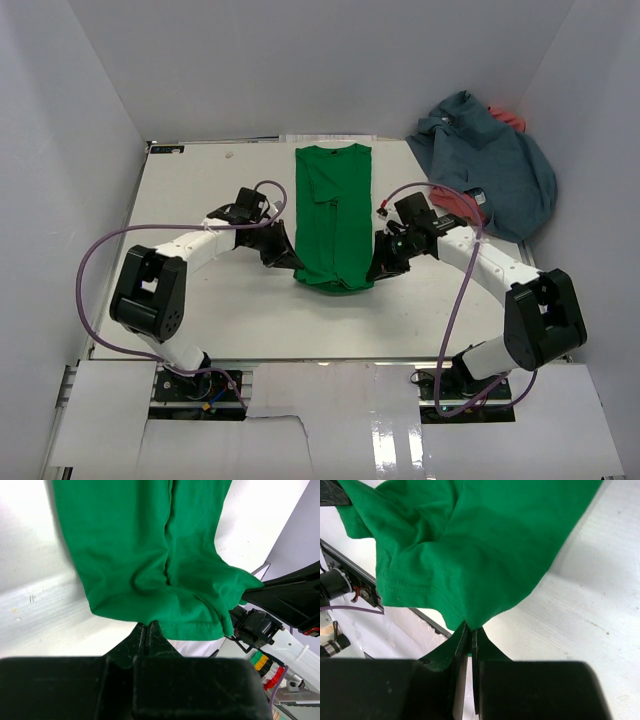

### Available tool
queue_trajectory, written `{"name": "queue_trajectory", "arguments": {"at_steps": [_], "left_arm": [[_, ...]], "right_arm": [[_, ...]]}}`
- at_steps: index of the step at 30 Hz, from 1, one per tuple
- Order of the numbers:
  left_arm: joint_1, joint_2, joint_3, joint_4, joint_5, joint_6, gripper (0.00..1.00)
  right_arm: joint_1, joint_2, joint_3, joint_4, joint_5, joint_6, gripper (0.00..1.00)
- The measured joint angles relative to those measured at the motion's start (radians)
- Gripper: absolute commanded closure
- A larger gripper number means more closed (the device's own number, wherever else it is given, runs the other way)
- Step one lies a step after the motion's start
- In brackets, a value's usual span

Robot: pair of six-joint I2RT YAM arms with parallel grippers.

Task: Fold and stack the t-shirts
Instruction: Grab the bottom of the folded rectangular tshirt with both arms, then fold the folded rectangular tshirt in 1/3 of the way

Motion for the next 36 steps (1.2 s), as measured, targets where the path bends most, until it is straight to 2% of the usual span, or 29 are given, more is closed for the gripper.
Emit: {"name": "queue_trajectory", "arguments": {"at_steps": [15,24,36], "left_arm": [[0.071,0.130,0.244,-0.069,0.020,0.041,1.00],[0.076,0.227,0.346,-0.109,0.019,0.055,1.00],[0.092,0.324,0.584,-0.188,0.013,0.079,1.00]], "right_arm": [[-0.039,0.134,0.169,-0.033,0.011,-0.033,0.92],[-0.046,0.240,0.298,-0.055,0.011,-0.050,0.92],[-0.066,0.327,0.456,-0.094,0.014,-0.069,0.92]]}}
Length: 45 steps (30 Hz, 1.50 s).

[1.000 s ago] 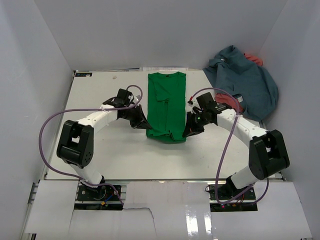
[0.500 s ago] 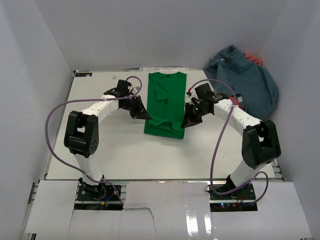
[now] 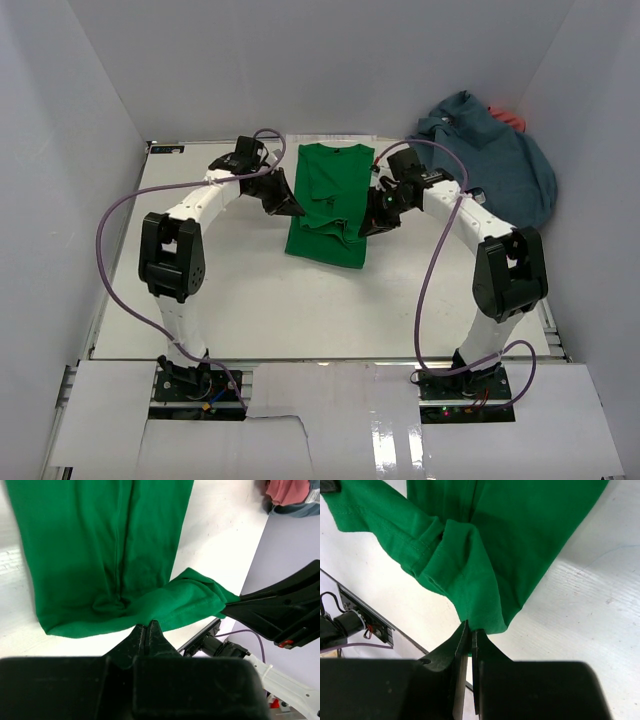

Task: Fold and stack the t-shirts
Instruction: Fold the folded rectangular tshirt in 1/3 of the way

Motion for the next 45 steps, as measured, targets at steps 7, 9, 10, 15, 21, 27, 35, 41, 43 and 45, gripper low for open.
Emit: {"name": "queue_trajectory", "arguments": {"at_steps": [7,9,10,15,21,27,35,41,43,45], "left_arm": [[0.023,0.095,0.121,-0.045,0.000,0.008,1.00],[0.027,0.115,0.151,-0.058,0.000,0.009,1.00],[0.031,0.126,0.167,-0.063,0.000,0.010,1.00],[0.039,0.172,0.241,-0.090,0.003,0.014,1.00],[0.051,0.220,0.317,-0.114,0.004,0.020,1.00],[0.059,0.290,0.396,-0.133,0.008,0.023,1.00],[0.067,0.372,0.493,-0.161,0.012,0.022,1.00],[0.076,0.394,0.541,-0.174,0.012,0.021,1.00],[0.079,0.400,0.555,-0.179,0.013,0.021,1.00],[0.082,0.413,0.579,-0.180,0.016,0.021,1.00]], "right_arm": [[-0.033,0.064,0.107,-0.033,0.000,-0.009,0.92],[-0.039,0.086,0.137,-0.039,0.000,-0.013,0.92],[-0.041,0.098,0.152,-0.042,0.000,-0.015,0.92],[-0.050,0.144,0.207,-0.061,-0.001,-0.026,0.92],[-0.059,0.200,0.250,-0.073,-0.001,-0.029,0.92],[-0.079,0.255,0.321,-0.086,-0.004,-0.030,0.92],[-0.096,0.325,0.441,-0.116,-0.006,-0.037,0.92],[-0.102,0.364,0.497,-0.135,-0.014,-0.044,0.92],[-0.103,0.379,0.511,-0.137,-0.018,-0.047,0.92],[-0.104,0.395,0.523,-0.139,-0.021,-0.048,0.92]]}}
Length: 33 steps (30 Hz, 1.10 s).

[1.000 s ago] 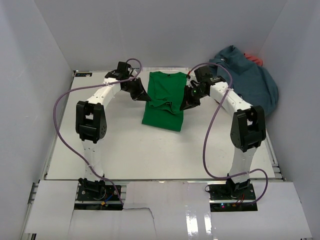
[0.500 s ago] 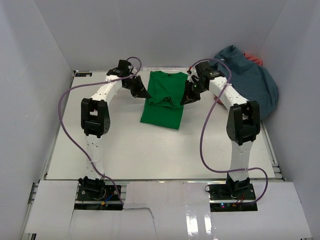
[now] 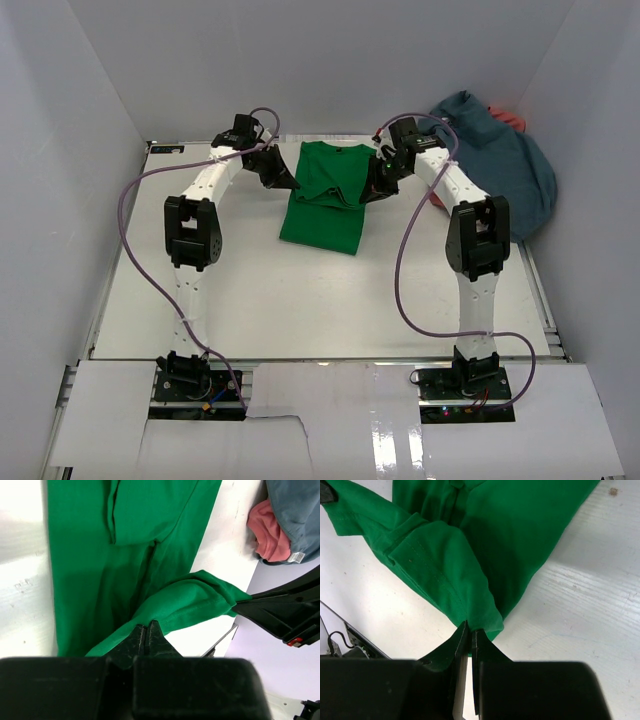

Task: Fold and stack the t-shirts
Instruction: Fold the folded rectangular tshirt in 1/3 of the way

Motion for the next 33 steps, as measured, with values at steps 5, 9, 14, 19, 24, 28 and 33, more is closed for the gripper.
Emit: {"name": "queue_trajectory", "arguments": {"at_steps": [5,9,14,19,24,28,33], "left_arm": [[0.007,0.048,0.031,0.002,0.006,0.000,1.00],[0.010,0.084,0.032,0.003,0.010,0.000,1.00],[0.010,0.117,0.035,0.014,0.012,0.000,1.00],[0.010,0.124,0.043,0.026,0.015,0.000,0.92],[0.010,0.127,0.047,0.046,0.021,-0.003,0.76],[0.011,0.128,0.047,0.058,0.024,-0.008,0.75],[0.016,0.129,0.049,0.088,0.033,-0.028,0.75]], "right_arm": [[0.000,0.043,0.029,0.000,-0.002,-0.002,0.92],[-0.002,0.073,0.033,0.000,-0.002,-0.002,0.92],[-0.006,0.103,0.055,0.000,-0.002,-0.002,0.92],[-0.011,0.131,0.087,0.002,-0.003,-0.001,0.92],[-0.016,0.153,0.096,0.008,-0.006,0.008,0.91],[-0.021,0.160,0.096,0.022,-0.006,0.021,0.90],[-0.029,0.160,0.096,0.063,-0.013,0.035,0.78]]}}
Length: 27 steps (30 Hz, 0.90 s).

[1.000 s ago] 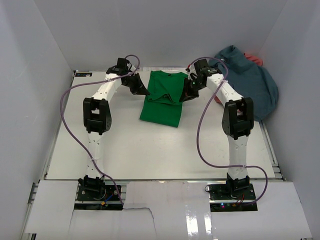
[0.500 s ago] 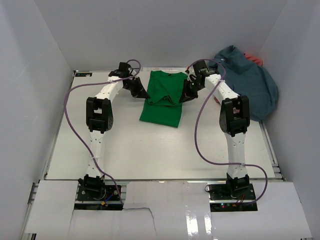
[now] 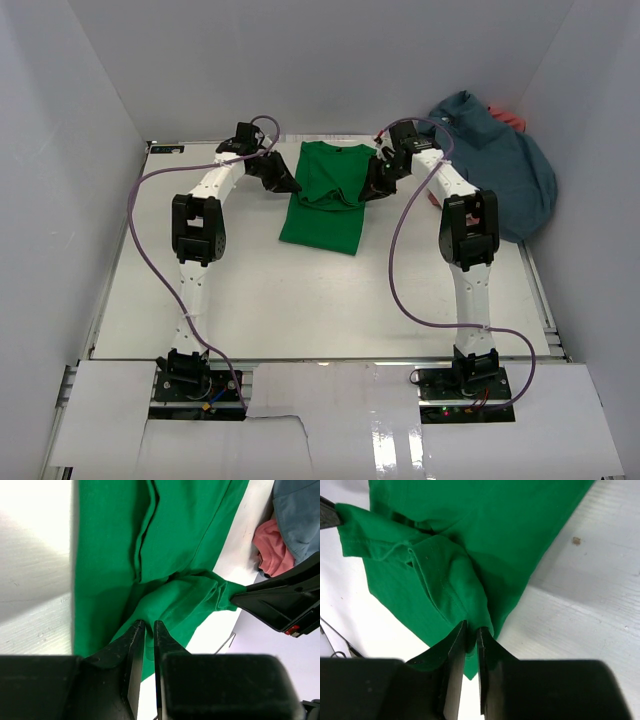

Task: Fold and stack the t-shirts
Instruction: Fold the folded rectangular tshirt in 1/3 of the way

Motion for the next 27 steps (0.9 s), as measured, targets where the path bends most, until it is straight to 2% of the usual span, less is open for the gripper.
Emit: {"name": "queue_trajectory", "arguments": {"at_steps": [5,8,22,27], "left_arm": [[0.007,0.001,0.000,0.023,0.009,-0.022,0.75],[0.013,0.001,0.000,0.043,0.015,-0.039,0.75],[0.082,0.047,-0.014,0.253,0.074,-0.212,0.75],[0.098,0.025,-0.140,0.349,0.087,-0.240,0.75]], "right_arm": [[-0.011,0.011,0.000,0.040,-0.013,0.021,0.62],[-0.020,0.023,-0.002,0.067,-0.015,0.036,0.56],[-0.073,0.027,-0.123,0.332,-0.065,0.194,0.54],[-0.089,0.027,-0.182,0.462,-0.094,0.276,0.54]]}}
